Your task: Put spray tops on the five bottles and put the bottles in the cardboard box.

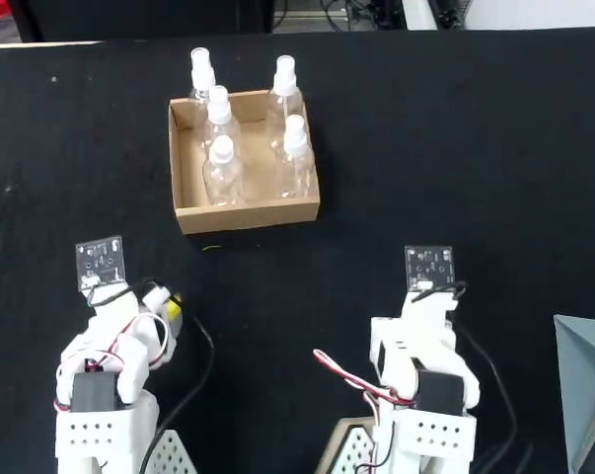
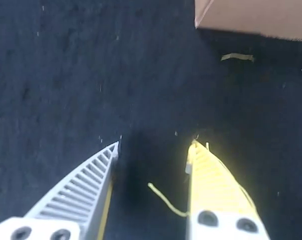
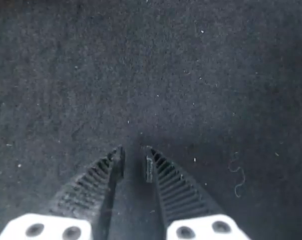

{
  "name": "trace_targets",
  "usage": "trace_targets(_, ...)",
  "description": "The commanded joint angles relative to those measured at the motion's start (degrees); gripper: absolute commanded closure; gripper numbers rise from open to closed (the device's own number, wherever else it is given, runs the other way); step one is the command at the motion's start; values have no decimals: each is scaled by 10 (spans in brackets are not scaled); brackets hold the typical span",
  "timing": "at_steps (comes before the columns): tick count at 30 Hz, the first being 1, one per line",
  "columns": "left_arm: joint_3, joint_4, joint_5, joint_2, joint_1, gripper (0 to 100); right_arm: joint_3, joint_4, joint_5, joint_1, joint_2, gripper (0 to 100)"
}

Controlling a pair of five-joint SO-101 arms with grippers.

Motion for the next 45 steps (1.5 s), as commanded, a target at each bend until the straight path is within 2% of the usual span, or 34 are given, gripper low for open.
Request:
trace_targets(1,15,45,-4,-3,-7,791,-2,5,-2,15,-56,986)
trace_targets(3,15,60,-4,-5,-18,791,-2,5,-2,14,-57,986)
trace_targets(9,15,60,-3,-6,-113,791,-2,5,-2,14,-57,986)
trace_targets(14,15,60,0,-6,-144,791,-2,5,-2,14,-57,986)
trace_targets(21,15,60,-4,-6,-138,791,-2,5,-2,14,-57,986)
trace_targets(30,15,60,-2,-6,-88,791,-2,5,-2,14,-57,986)
trace_targets(45,15,60,-1,-6,-92,791,-2,5,-2,14,-57,986)
